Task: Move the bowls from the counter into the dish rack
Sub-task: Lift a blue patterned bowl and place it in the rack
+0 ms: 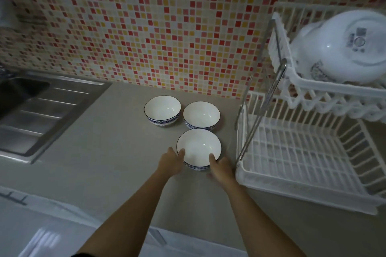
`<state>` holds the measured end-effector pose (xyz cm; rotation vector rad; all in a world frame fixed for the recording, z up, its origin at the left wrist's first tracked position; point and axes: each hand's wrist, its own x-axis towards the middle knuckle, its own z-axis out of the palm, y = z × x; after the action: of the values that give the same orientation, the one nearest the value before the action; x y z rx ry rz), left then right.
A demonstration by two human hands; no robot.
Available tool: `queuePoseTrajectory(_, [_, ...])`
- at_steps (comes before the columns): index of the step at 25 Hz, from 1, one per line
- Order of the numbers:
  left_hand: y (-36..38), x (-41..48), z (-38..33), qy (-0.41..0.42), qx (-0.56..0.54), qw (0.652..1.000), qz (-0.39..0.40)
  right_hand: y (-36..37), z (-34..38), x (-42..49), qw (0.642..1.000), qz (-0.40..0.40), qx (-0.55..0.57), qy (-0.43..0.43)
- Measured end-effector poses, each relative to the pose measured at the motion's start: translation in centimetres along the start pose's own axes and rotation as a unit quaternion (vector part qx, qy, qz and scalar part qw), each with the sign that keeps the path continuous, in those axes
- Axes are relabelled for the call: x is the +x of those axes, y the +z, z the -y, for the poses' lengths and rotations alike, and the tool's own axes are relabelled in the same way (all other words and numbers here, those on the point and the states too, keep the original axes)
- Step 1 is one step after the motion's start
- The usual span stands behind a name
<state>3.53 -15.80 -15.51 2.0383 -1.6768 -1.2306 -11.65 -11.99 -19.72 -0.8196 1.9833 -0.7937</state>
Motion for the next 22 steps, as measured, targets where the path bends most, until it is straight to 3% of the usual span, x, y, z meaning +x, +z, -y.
queuePoseTrajectory(7, [0.6, 1.3, -0.4, -0.003, -0.077, 0.997, -0.012, 1.4, -1.0, 1.6, 0.997, 0.030, 0.065, -0.022])
queuePoseTrajectory(11, [-3.1, -0.4, -1.3, 0.021, -0.087, 0.995, -0.033, 0.0, 3.4, -3.1, 0.987, 0.044, 0.137, -0.066])
queuePoseTrajectory(17, [-13.1, -4.1, -5.4, 0.138, -0.048, 0.987, -0.061, -1.7, 10.7, -8.2, 0.962, 0.045, 0.152, -0.223])
queuePoseTrajectory(22, [-18.8, -8.9, -9.7, 0.264, -0.058, 0.957, -0.106, -6.1, 17.0, -13.7, 0.937, -0.004, 0.131, -0.322])
